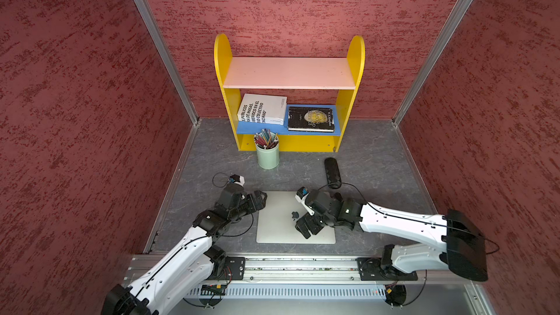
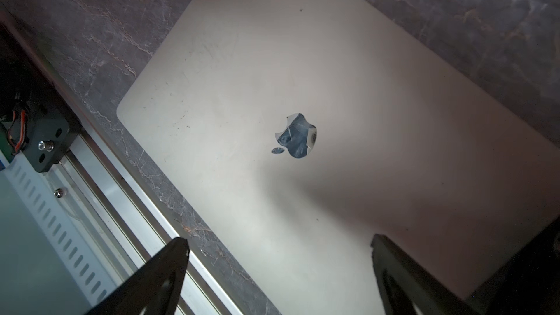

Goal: Close the laptop lid and set it aside
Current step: Close the lid of the laptop, then pick up the laptop from the center of the board.

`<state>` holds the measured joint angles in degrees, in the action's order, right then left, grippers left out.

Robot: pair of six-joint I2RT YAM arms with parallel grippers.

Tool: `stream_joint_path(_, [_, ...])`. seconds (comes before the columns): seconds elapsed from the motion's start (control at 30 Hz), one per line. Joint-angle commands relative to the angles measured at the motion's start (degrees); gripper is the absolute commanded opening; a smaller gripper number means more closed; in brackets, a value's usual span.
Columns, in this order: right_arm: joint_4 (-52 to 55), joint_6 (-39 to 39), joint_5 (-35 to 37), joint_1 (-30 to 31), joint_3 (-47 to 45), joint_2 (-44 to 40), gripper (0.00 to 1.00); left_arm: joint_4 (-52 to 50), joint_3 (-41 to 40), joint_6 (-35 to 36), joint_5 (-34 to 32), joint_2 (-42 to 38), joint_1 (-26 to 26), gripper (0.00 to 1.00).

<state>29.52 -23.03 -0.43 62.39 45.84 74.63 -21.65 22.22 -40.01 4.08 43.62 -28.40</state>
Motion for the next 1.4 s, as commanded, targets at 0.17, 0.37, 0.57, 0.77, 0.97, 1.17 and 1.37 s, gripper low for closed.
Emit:
stream_joint_path(0.17, [1.29,-9.32,3.70,-1.68,-4.74,-8.20,0.98,-1.28,3.87,-0.51,-4.21,4.10,-7.36,1.00])
stream_joint_path(0.37, [3.17,-13.86,2.95,-2.65,-8.14,-13.65,0.98,-2.78,4.98,-0.76,-5.04,5.95,-11.07,1.00])
stream_joint_path(0.57, [4.35,-18.31,0.75,-3.95,-11.09,-17.47,0.98,-5.05,5.64,-1.05,-5.38,6.79,-13.27,1.00])
stream_joint_path(0.77, [5.01,-22.99,-1.33,-5.79,-14.93,-21.08,0.98,-7.82,5.57,-1.80,-5.97,5.98,-14.59,1.00])
stream_joint_path(0.97, [4.33,-26.12,-3.05,-7.67,-18.35,-23.18,0.98,-10.19,4.28,-3.29,-6.67,3.54,-15.10,1.00])
stream_joint_path(1.17, [2.05,-27.19,-5.37,-10.17,-20.51,-22.82,0.98,-11.85,3.63,-3.72,-6.43,1.78,-14.97,1.00])
stream_joint_path(1.37, [1.39,-26.18,-8.66,-13.05,-20.58,-22.62,0.98,-12.28,2.89,-4.33,-4.88,1.92,-14.25,1.00])
